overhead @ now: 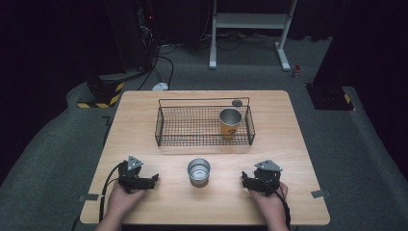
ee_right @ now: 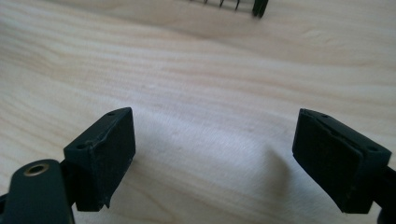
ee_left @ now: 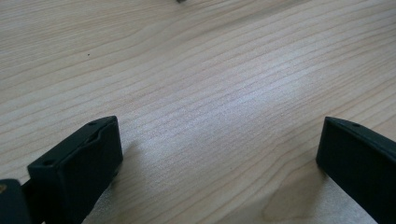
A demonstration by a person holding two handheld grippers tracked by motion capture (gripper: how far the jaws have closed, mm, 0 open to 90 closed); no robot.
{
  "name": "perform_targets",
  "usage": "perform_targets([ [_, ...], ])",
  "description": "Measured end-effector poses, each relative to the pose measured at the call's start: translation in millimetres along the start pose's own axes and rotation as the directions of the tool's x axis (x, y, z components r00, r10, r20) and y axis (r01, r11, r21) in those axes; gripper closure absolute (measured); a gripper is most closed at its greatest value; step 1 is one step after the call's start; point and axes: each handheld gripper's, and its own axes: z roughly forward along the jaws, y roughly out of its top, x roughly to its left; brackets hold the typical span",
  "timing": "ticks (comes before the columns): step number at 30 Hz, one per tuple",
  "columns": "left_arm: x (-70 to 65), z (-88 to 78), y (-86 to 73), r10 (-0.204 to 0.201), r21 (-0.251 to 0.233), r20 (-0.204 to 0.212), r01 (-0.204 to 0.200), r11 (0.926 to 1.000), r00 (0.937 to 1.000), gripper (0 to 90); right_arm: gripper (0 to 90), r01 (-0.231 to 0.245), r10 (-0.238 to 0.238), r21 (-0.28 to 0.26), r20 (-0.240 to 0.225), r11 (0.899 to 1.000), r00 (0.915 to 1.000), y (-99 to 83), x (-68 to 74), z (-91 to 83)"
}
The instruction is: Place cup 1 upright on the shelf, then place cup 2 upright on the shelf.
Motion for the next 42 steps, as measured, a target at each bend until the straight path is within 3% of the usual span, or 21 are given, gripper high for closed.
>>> perform_targets([
  [4, -0.4, 0.2, -0.1, -0.005, -0.003, -0.002, 0.005, 1.0000, 1.0000, 0.7, 13.5, 0.017, -0.017, 0.014, -0.014, 1.000, 0.9998, -2.0, 2.9, -1.1],
  [8, -0.5, 0.0, -0.1, -0.002, -0.004, -0.008, 0.002, 1.0000, 1.0000, 0.7, 13.7, -0.025, 0.026, 0.025, -0.023, 0.999, 0.9994, -1.6, 0.8, -0.3],
  [17, -1.2, 0.5, 0.4, -0.011, -0.005, -0.013, 0.011, 0.9999, 0.9998, 0.9, 13.6, -0.018, 0.018, 0.023, -0.016, 1.000, 0.9997, -1.7, 1.9, -0.2],
  [23, -0.3, -1.2, 1.7, 0.001, -0.017, -0.006, -0.001, 0.9999, 1.0000, 7.9, 13.0, -0.020, 0.020, 0.027, -0.022, 0.999, 0.9996, -1.4, 1.4, -0.1],
  [27, 1.0, -5.9, 2.3, -0.031, -0.035, 0.039, 0.033, 0.9988, 0.9987, 8.0, 12.8, -0.016, 0.017, 0.028, -0.027, 0.999, 0.9995, -1.1, 1.2, 0.3],
  [36, -7.7, -16.9, 8.8, -0.012, -0.100, 0.088, 0.021, 0.9947, 0.9960, 7.2, 11.9, -0.016, 0.017, 0.031, -0.031, 0.999, 0.9994, -0.9, 1.4, 0.6],
  [42, -17.6, -23.7, 13.3, -0.006, -0.149, 0.158, 0.029, 0.9885, 0.9875, 7.0, 11.9, -0.014, 0.015, 0.030, -0.033, 0.999, 0.9994, -0.9, 1.1, 0.6],
])
